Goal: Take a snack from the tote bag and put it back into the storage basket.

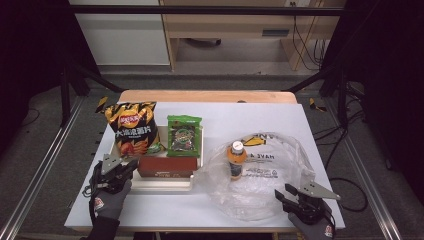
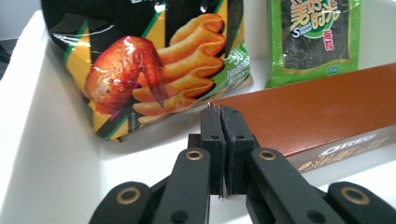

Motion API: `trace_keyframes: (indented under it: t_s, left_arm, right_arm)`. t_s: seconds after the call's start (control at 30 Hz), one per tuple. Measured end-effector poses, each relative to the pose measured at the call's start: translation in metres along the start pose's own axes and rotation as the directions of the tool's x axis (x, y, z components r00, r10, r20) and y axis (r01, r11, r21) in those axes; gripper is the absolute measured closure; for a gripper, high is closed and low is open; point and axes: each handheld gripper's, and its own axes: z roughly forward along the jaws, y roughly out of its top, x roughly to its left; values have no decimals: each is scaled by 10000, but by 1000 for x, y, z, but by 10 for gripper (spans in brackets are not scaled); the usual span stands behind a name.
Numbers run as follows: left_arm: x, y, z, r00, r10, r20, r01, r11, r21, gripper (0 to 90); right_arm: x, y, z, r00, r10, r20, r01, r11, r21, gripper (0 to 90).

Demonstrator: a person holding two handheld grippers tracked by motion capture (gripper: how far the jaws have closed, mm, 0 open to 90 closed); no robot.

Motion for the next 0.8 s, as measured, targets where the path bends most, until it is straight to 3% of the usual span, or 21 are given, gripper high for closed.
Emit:
trace_keyframes:
  t_s: [0.1, 0.23, 0.47, 0.6, 0.8]
  left_arm:
    - [-5, 0, 0, 9997, 223, -18, -223, 9998, 12, 880]
    - [-2, 0, -1, 10000, 72, 48, -72, 10000, -23, 864]
    - [-4, 5, -13, 9996, 112, 251, -91, 9965, -830, 784]
    - [-10, 6, -19, 9969, 253, 740, -152, 9908, -1345, 722]
    - [-21, 5, -24, 9903, 485, 1299, -274, 9868, -1598, 627]
  right_arm:
    - [0, 0, 0, 10000, 1, 3, -1, 10000, -16, 529]
    - [0, 0, -1, 10000, -10, -25, 10, 10000, -30, 528]
    - [4, 6, -5, 9998, -121, -127, 115, 9990, -427, 528]
    - [11, 13, -7, 9992, -238, -332, 211, 9966, -799, 515]
    - [24, 34, -11, 9961, -583, -659, 486, 9889, -1405, 478]
